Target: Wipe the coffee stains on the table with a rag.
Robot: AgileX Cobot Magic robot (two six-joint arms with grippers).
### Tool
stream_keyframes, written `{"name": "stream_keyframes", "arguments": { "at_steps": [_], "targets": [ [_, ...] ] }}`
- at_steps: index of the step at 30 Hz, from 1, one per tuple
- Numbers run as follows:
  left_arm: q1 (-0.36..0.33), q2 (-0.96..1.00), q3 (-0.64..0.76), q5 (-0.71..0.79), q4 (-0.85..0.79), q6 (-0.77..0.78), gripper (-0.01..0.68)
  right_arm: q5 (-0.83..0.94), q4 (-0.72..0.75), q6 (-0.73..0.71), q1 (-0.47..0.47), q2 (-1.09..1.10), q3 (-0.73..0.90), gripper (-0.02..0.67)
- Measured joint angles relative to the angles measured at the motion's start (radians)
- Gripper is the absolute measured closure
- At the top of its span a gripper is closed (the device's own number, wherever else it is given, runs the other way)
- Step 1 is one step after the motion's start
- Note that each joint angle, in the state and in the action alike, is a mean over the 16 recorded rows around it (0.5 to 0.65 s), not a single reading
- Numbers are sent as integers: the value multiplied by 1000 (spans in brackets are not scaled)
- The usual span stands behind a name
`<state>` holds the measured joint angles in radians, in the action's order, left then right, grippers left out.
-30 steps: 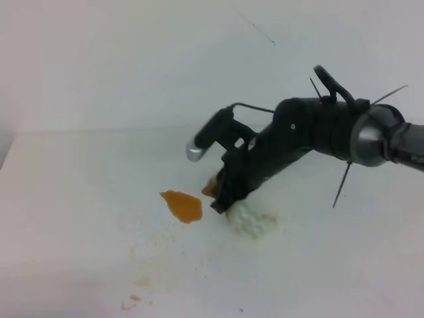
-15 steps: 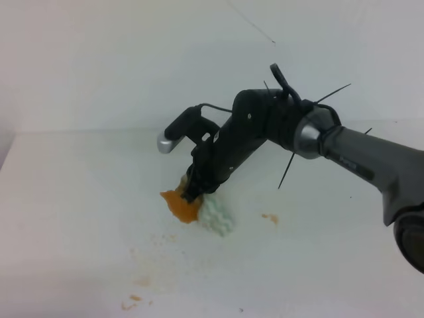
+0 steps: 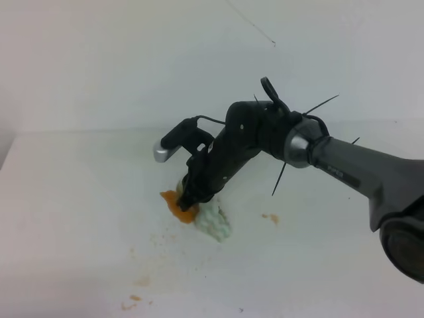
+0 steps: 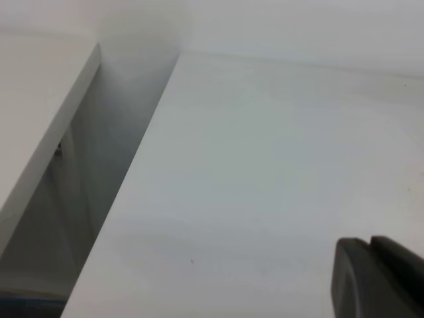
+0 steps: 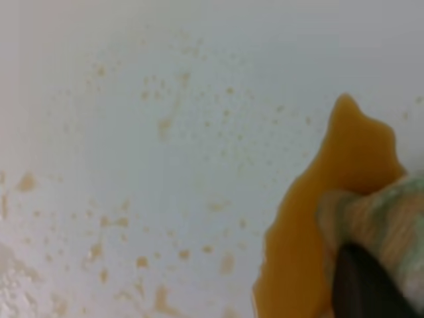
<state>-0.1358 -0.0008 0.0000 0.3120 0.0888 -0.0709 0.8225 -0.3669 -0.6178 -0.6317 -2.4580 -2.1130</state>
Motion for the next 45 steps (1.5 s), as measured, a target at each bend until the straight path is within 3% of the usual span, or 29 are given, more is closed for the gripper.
{"name": "stream_keyframes", "arguments": {
  "at_steps": [30,37,45],
  "targets": [
    [0,0,0,0,0,0,675,-68,-107,-12,-41,-86,-216,649],
    [0,0,0,0,0,0,675,-32,3,43,-38,-123,-216,649],
    [0,0,0,0,0,0,675,9,244,201,-31,-131,-216,648]
  ]
}}
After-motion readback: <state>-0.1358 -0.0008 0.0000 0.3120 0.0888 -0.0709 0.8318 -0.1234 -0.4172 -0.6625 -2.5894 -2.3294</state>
